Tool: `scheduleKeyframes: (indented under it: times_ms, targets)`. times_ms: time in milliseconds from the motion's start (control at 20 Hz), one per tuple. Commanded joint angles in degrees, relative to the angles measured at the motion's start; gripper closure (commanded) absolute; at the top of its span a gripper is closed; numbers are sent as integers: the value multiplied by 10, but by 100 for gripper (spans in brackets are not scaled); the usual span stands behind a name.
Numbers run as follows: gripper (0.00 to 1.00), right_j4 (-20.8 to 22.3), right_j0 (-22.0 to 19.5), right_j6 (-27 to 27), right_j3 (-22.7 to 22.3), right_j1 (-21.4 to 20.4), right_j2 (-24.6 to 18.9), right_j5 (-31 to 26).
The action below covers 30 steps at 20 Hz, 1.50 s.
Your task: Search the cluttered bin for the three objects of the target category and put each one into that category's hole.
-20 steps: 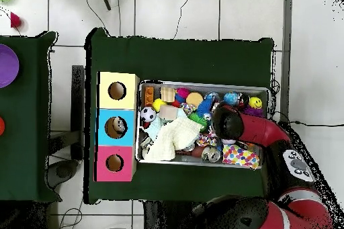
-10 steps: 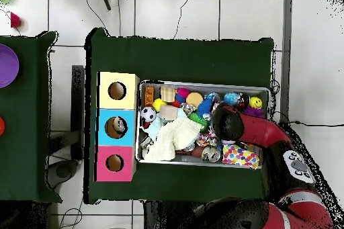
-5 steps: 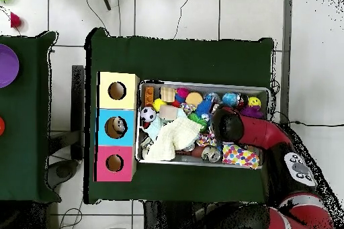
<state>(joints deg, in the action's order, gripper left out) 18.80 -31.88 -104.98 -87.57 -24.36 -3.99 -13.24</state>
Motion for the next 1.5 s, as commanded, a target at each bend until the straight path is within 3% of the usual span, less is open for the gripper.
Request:
scheduleKeyframes:
  times_ms: [50, 550, 1150, 1500]
  targets:
    - [100, 12, 9, -30, -33, -17, -22, -19]
    - [100, 2, 23, -24, -30, -51, -16, -54]
    - [100, -26, 66, -44, -77, -153, -3, -131]
    - [100, -28, 84, -62, -83, -162, 14, -128]
